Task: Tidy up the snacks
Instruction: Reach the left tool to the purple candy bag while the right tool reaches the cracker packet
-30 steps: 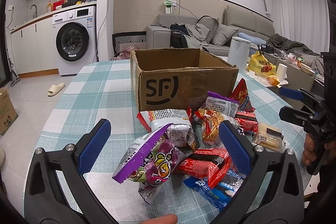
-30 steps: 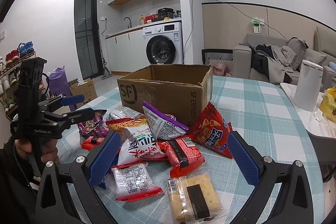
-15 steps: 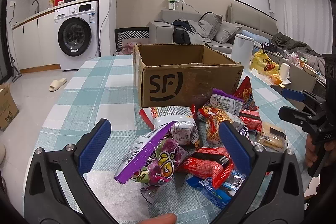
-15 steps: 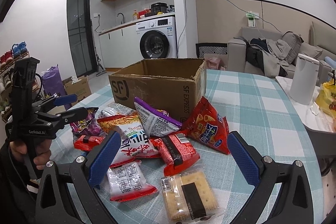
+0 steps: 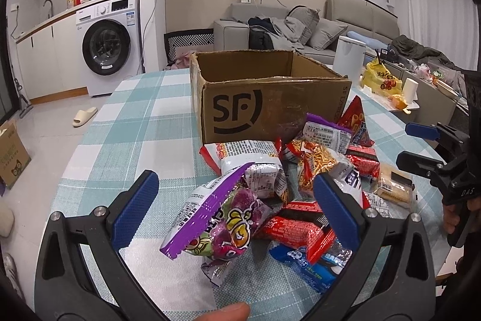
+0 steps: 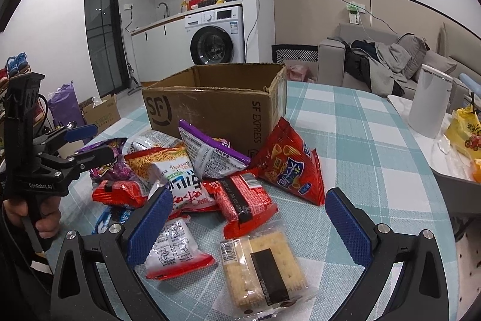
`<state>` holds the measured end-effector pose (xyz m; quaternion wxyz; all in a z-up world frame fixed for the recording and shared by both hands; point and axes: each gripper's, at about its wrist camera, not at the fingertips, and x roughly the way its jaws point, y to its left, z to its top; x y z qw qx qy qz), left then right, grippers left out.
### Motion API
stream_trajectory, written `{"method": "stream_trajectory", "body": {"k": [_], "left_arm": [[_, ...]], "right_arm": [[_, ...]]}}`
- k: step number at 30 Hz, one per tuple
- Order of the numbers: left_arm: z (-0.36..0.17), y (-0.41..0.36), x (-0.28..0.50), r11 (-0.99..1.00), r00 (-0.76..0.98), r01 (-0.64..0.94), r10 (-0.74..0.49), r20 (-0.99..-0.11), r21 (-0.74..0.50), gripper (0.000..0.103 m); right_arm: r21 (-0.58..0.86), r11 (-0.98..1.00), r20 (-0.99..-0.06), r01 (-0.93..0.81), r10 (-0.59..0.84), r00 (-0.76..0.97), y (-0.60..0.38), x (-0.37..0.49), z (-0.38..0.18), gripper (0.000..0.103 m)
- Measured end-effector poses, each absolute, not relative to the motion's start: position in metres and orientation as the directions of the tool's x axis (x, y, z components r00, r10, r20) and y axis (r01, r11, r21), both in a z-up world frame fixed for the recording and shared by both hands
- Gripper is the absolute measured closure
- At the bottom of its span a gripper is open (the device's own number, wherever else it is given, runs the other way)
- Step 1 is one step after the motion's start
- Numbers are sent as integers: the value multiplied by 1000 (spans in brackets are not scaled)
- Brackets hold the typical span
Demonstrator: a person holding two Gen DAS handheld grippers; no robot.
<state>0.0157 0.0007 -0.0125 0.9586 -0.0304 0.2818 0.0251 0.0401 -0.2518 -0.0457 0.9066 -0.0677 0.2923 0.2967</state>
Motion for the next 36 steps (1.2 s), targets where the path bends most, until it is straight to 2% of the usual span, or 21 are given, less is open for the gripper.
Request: {"method": "stream_trajectory", "body": {"k": [9, 13, 19, 25, 33, 36], "left_arm": [[-14, 6, 22, 996, 814, -75, 32, -580, -49, 1], [-17, 8, 25, 995, 800, -79, 31, -600, -54, 1], [-23, 17, 31, 991, 771, -96, 17, -636, -90, 2], [-32, 20, 35, 989, 747, -76, -29, -664, -129, 7], [-42, 25, 40, 984, 719, -91, -40, -693, -151, 21], [-44, 26, 42, 982, 715, -84, -58, -697, -168, 29]], "right_arm": [[22, 846, -659, -532, 412, 629, -255, 50, -58, 0], [55, 867, -703, -496, 386, 597, -261, 58, -66, 0], [64, 872, -726, -485, 374, 576, -266, 61, -73, 0], [77, 867, -756, -492, 373, 538, -266, 57, -83, 0], [87, 848, -779, -522, 384, 495, -266, 52, -88, 1], [81, 850, -789, -520, 374, 488, -266, 51, -90, 2]]}}
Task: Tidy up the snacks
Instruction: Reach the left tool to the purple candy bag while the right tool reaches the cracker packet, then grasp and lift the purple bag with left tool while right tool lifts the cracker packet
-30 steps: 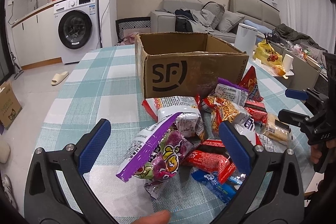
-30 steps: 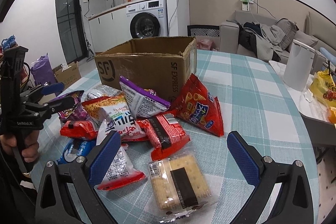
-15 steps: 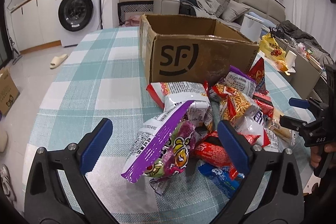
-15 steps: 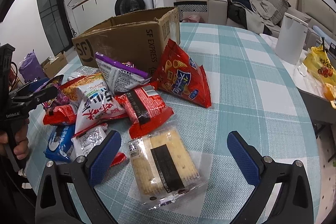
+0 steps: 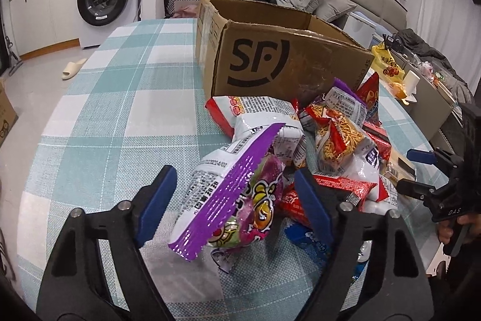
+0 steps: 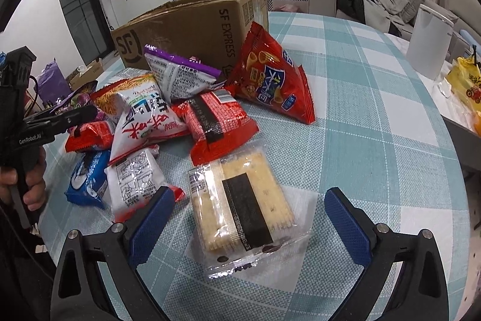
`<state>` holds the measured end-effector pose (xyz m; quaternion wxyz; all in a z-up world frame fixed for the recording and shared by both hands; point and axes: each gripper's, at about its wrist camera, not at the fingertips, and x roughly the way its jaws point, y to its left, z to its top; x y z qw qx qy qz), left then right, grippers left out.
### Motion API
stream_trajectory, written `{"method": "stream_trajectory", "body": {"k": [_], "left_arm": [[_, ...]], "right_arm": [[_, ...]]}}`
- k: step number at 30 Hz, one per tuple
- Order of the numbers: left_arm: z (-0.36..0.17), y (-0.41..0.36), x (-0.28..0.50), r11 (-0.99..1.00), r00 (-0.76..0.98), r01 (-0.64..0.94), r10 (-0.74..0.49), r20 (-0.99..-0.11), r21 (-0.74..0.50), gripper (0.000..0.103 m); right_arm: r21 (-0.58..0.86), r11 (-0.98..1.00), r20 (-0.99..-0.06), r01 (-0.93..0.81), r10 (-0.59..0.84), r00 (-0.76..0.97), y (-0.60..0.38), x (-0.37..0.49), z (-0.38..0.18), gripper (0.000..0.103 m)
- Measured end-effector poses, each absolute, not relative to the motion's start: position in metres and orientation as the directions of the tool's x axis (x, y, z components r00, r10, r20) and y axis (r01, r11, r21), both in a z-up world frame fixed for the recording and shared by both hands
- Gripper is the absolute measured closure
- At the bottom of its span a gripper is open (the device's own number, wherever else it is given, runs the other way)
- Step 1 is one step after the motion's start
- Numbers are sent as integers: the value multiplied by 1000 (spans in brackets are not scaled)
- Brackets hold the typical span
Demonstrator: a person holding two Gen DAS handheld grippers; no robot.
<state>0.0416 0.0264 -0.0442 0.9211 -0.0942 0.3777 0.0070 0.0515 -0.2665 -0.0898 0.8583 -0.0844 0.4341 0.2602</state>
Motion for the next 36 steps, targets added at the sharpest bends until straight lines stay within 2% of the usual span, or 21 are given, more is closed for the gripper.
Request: {"method": "stream_trajectory", "body": {"k": [2, 5, 9, 10, 12, 14, 17, 36], "left_arm": [[-46, 26, 43, 982, 708, -78, -67, -703, -173, 39], [-48, 24, 43, 982, 698, -63, -83, -711, -176, 49], [-46, 20, 41, 985, 706, -43, -89, -703, -168, 52], [-45, 19, 42, 985, 707, -38, -92, -701, -168, 55], [-45, 18, 42, 985, 707, -31, -100, -700, -172, 56], [-44, 18, 43, 985, 709, -29, -100, -698, -171, 57], [-44, 20, 42, 983, 713, -34, -101, -693, -178, 57], [-22, 21, 26, 985, 766, -33, -84, -637, -168, 58]], "right_arm": [[74, 849, -795, -524, 367, 483, -266, 52, -91, 7], [50, 848, -798, -527, 351, 489, -266, 50, -91, 14], [46, 842, -796, -537, 355, 489, -266, 47, -90, 20], [43, 841, -795, -540, 356, 491, -266, 46, -89, 22], [33, 840, -792, -541, 352, 499, -264, 45, -88, 34], [28, 842, -789, -540, 350, 505, -264, 45, -87, 41], [42, 845, -786, -534, 358, 505, -267, 46, -87, 44], [73, 859, -738, -507, 388, 551, -278, 38, -75, 44]]}}
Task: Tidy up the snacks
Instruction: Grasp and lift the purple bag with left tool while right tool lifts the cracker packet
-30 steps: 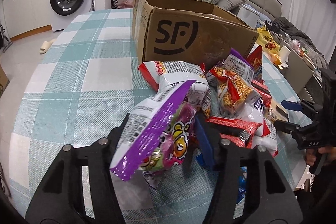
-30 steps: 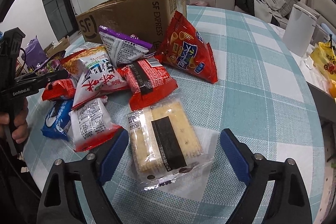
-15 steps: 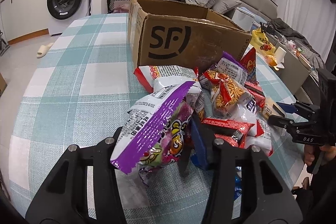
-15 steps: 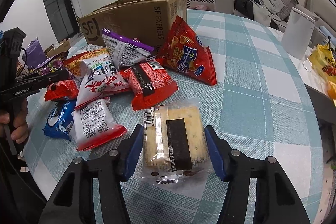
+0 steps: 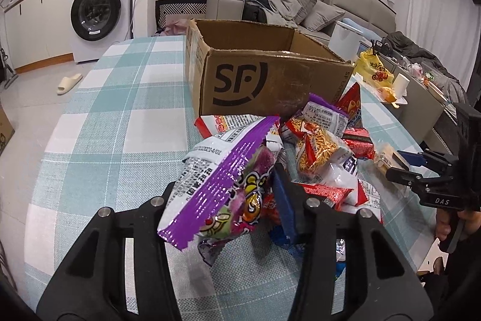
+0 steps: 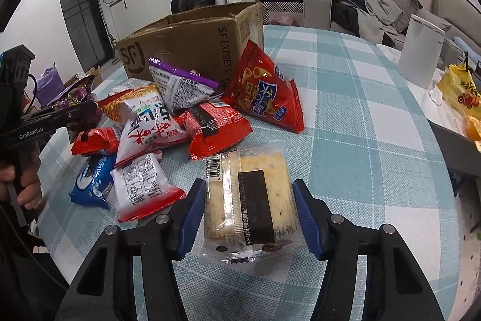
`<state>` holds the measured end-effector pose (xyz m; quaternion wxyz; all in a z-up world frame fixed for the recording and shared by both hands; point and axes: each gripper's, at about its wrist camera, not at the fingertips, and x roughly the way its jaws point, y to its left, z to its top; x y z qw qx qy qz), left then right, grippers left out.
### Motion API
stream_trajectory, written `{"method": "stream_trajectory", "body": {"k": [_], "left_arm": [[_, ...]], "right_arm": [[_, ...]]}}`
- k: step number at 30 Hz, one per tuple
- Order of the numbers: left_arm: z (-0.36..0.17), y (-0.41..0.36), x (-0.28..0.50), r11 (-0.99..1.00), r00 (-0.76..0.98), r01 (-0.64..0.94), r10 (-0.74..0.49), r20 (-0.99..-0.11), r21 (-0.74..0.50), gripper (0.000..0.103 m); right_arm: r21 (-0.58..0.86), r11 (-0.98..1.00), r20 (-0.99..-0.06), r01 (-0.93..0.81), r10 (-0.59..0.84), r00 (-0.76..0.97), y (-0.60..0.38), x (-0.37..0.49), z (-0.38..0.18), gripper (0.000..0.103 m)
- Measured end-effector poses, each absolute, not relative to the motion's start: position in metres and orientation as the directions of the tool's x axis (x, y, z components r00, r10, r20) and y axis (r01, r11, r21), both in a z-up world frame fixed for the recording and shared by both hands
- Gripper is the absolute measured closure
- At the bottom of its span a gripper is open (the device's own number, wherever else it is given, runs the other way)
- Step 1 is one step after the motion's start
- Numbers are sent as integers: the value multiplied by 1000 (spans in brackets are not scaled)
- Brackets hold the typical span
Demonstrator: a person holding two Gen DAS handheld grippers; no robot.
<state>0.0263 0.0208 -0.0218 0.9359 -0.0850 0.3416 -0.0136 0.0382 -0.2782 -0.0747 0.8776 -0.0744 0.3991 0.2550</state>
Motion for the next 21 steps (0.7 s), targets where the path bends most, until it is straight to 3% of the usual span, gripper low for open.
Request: {"method": "stream_trajectory", "body": {"k": [21], "left_arm": [[33, 14, 20, 987, 836, -13, -77, -543, -161, 58]], "right_arm": [[129, 842, -593, -525, 489, 639, -276, 35, -12, 44]]}}
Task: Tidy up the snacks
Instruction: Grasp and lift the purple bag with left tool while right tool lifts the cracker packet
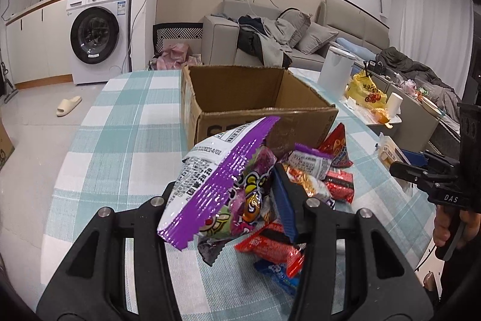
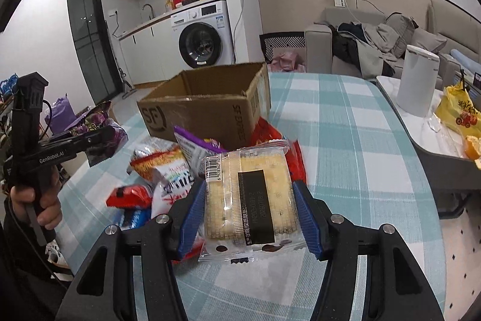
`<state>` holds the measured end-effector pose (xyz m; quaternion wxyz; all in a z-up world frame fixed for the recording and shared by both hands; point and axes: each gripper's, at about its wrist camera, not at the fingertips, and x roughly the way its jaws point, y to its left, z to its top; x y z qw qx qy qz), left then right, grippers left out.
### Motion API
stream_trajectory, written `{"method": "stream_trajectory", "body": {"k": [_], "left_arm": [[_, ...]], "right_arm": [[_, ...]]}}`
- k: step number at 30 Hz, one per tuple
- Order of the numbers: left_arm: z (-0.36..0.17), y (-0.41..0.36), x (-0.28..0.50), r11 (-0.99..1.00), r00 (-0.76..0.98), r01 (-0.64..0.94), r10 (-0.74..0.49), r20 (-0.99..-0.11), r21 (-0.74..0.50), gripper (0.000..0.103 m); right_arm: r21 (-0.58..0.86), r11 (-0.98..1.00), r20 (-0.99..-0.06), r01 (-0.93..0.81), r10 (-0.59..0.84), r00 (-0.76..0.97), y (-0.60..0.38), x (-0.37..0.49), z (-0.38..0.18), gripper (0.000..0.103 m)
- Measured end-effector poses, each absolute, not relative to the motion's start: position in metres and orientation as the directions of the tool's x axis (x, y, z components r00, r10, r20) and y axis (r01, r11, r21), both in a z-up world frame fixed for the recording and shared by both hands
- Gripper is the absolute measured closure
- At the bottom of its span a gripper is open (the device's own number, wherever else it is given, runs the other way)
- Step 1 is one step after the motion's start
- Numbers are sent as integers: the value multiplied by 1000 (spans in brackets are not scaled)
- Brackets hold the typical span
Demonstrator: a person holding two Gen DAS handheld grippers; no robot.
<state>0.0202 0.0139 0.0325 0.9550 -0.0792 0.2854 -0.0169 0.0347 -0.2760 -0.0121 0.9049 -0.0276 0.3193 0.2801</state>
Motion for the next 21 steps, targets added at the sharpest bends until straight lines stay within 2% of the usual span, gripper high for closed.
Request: {"method": "stream_trajectory", "body": {"k": [21], "left_arm": [[72, 17, 51, 988, 868, -31, -47, -494, -149, 58]], "right_arm": [[154, 813, -522, -561, 549, 653, -254, 59, 25, 44]]}}
